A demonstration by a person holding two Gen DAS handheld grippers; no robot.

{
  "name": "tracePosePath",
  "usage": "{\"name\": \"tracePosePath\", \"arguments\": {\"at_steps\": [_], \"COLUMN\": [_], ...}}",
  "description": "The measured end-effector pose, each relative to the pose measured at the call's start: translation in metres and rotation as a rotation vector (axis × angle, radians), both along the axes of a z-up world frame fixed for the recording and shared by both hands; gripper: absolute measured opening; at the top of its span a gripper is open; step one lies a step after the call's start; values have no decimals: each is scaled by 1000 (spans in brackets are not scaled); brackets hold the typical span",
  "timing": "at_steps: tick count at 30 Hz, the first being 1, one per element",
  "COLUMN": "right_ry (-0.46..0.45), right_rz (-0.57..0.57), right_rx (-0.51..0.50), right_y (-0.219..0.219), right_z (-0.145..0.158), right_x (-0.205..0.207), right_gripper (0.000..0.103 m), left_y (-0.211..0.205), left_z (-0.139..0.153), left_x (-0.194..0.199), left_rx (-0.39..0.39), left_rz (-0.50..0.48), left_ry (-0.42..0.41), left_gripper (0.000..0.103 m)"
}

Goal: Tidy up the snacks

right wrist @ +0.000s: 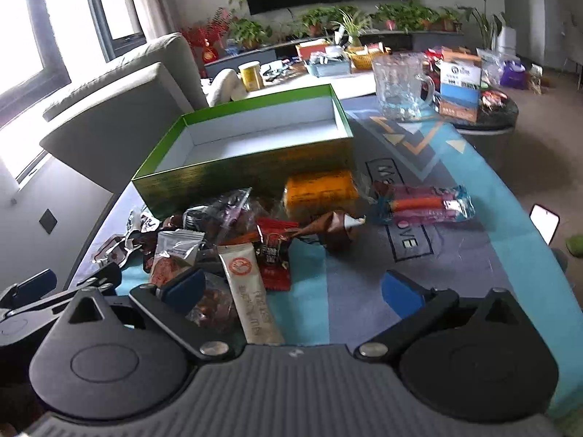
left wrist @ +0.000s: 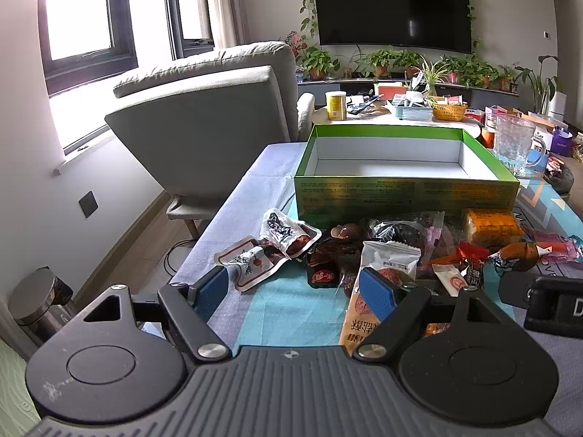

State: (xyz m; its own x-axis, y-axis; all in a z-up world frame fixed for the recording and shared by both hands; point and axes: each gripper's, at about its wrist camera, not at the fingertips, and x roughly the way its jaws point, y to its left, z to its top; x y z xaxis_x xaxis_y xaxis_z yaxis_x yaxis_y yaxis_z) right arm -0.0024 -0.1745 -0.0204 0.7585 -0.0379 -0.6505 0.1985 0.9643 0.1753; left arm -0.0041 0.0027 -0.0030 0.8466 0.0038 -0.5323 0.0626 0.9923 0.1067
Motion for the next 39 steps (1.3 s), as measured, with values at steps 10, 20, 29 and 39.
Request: {"name": "tracePosePath", "arguments": {"at_steps": [10, 20, 29, 39], "right_ry": [-30, -27, -27, -26], "right_rz": [32, 53, 60, 56], "right_rx": [3, 35, 43, 46], "right_y": [4, 3, 4, 3], "right_z": [1, 0, 0, 0], "right_x": [-3, -3, -4, -4], "right_gripper": [103, 103, 103, 103], "left_y": [2, 3, 4, 5], "left_z": [0, -1, -1, -2], "left_x": [-2, -3, -3, -4], "left_rx": [-4, -4, -3, -1], "left_rz": [10, 11, 11, 10], "left_ry": [1, 7, 6, 9], "left_gripper": [78, 78, 78, 78]}}
